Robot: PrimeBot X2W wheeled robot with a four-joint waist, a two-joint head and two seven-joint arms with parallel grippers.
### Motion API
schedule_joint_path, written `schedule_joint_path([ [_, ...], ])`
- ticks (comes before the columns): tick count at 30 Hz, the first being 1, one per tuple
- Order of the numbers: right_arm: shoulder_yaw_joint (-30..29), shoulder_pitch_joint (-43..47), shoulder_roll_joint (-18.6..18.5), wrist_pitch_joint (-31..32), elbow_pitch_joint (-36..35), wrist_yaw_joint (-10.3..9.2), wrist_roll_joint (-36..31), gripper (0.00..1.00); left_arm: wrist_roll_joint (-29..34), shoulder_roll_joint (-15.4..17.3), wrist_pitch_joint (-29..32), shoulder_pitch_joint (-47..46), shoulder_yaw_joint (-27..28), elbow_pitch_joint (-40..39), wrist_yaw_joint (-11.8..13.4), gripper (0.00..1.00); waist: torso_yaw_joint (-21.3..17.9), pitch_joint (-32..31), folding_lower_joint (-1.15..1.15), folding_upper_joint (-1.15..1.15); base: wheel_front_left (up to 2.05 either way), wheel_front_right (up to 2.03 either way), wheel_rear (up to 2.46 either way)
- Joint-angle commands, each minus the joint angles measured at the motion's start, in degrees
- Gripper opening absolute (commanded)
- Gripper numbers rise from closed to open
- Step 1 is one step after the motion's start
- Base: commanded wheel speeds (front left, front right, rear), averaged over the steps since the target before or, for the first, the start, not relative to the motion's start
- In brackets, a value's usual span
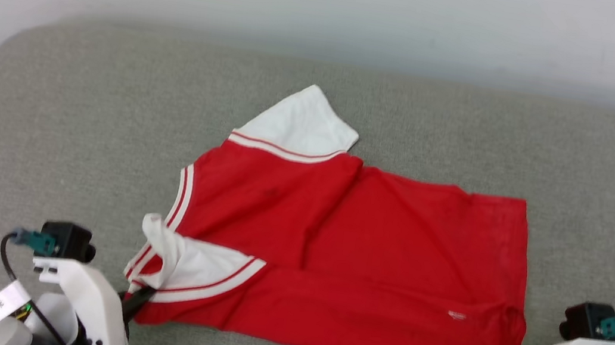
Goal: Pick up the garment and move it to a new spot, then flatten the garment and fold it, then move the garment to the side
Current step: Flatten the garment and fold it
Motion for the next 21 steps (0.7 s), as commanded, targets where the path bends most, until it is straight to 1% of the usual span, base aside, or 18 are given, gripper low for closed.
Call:
schedule_joint_path([
  [1,0.23,2.10,-0.41,0.41,-0.23,-0.07,0.52,0.00,-0.62,0.75,-0.18,2.29,0.12,-0.49,0.59,0.00,0.17,-3.54,0.00,0.00,0.00,0.00,0.00],
  [6,0.00,6.31,-0.82,1.35,-1.36,-0.06,1.45,0.00,-1.86,1.80,-0.15,7.17,0.64,-2.15,2.57,0.00,0.46,-7.77,0.00,0.00,0.00,0.00,0.00],
  [9,-0.91,8.69,-0.68,1.74,-2.39,-0.07,1.76,0.00,-2.71,2.60,0.10,9.84,1.10,-3.17,3.89,0.00,0.60,-8.59,0.00,0.00,0.00,0.00,0.00],
  [12,-1.96,10.60,0.00,2.27,-2.86,-0.07,1.74,0.00,-4.01,2.72,0.18,12.38,1.50,-3.44,4.93,0.00,0.60,-8.95,0.00,0.00,0.00,0.00,0.00],
  [16,-2.18,12.65,1.17,2.52,-2.36,-0.07,1.43,0.00,-5.47,1.57,-0.07,14.94,1.21,-2.44,5.00,0.00,0.35,-9.09,0.00,0.00,0.00,0.00,0.00],
  [17,-2.15,12.94,1.56,2.16,-2.07,-0.07,1.50,0.04,-5.64,1.13,-0.36,15.18,1.08,-2.00,4.89,0.00,0.32,-9.01,0.00,0.00,0.00,0.00,0.00],
  [18,-2.10,13.11,1.71,1.59,-1.75,-0.06,1.31,0.32,-5.83,0.44,-0.83,15.20,1.14,-1.35,4.74,0.00,0.34,-8.89,0.00,0.00,0.00,0.00,0.00],
  [19,-2.18,13.28,2.09,1.04,-1.27,-0.07,1.18,0.87,-6.02,-0.30,-1.14,15.10,0.99,-0.56,4.51,0.00,0.37,-8.80,0.00,0.00,0.00,0.00,0.00],
  [20,-2.32,13.26,2.51,0.16,-1.04,-0.06,1.26,1.00,-5.78,-0.74,-1.58,14.84,0.78,0.34,4.18,0.21,0.37,-8.72,0.00,0.00,0.00,0.00,0.00],
  [21,-2.37,13.14,2.66,-1.01,-0.99,-0.06,0.97,1.00,-5.62,-1.20,-2.05,14.43,0.94,1.45,4.32,0.81,0.36,-8.65,0.00,0.00,0.00,0.00,0.00],
])
